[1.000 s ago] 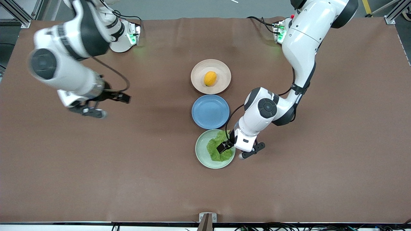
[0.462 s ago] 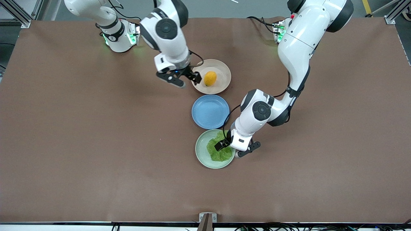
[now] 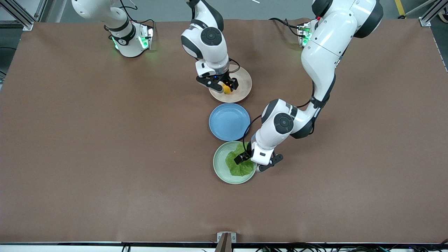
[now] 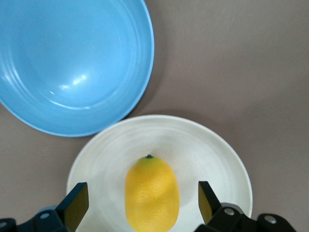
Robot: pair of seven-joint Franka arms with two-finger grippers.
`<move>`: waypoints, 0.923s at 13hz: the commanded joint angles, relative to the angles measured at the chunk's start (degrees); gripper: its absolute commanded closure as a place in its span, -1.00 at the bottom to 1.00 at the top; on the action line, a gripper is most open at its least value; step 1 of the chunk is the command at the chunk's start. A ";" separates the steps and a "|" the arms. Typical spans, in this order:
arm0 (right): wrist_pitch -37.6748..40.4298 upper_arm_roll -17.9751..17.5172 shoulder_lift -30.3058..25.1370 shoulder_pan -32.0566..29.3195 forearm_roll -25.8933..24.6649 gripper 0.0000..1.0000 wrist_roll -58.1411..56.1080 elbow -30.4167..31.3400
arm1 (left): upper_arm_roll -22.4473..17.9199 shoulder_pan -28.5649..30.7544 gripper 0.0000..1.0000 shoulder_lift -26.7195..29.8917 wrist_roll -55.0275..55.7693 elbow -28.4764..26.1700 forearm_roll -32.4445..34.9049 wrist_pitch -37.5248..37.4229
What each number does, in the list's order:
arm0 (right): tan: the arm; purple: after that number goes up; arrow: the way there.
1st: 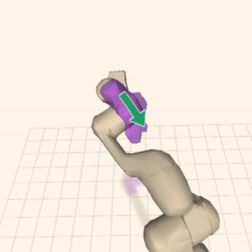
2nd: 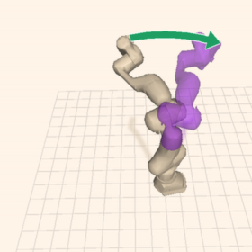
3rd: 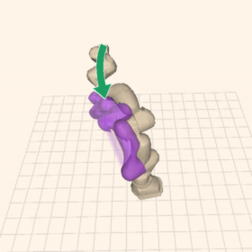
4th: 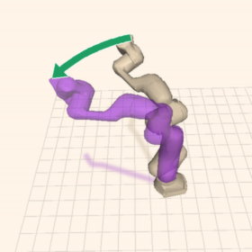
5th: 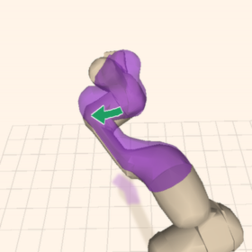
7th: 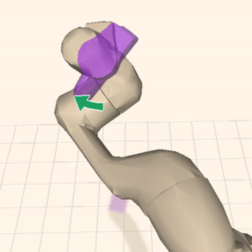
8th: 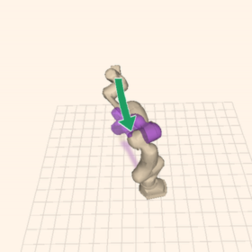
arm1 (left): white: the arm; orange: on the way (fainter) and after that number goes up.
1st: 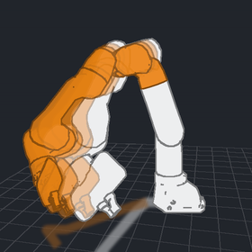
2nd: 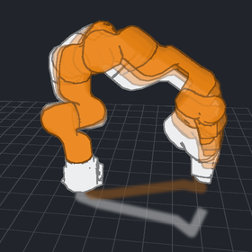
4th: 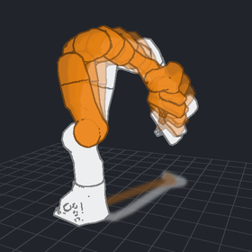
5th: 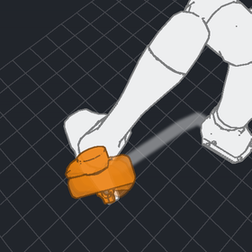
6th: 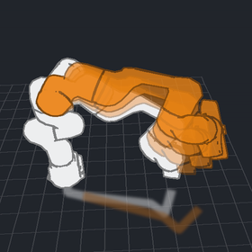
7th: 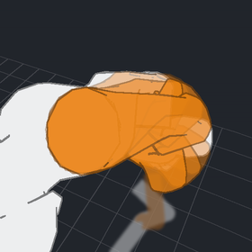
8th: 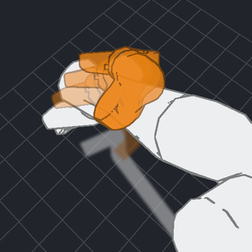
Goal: Pick lemon and lettuce from plates
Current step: 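Grasp the lettuce with the left gripper while the right gripper grasps the lemon, then carry the lettuce and lemon off the plates to the table beside them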
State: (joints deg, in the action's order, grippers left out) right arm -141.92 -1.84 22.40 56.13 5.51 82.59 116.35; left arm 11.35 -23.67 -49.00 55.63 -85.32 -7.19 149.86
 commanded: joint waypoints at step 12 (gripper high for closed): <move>-6.44 0.87 6.69 4.08 -6.83 0.45 6.71 -0.51 | -0.10 -1.82 0.58 -2.15 0.79 2.36 -1.78 3.07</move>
State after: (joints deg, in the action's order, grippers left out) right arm -148.36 -1.44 29.19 59.85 0.51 87.53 116.10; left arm 11.47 -25.00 -50.65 55.73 -84.25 -8.10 152.60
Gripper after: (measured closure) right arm 0.291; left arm 0.604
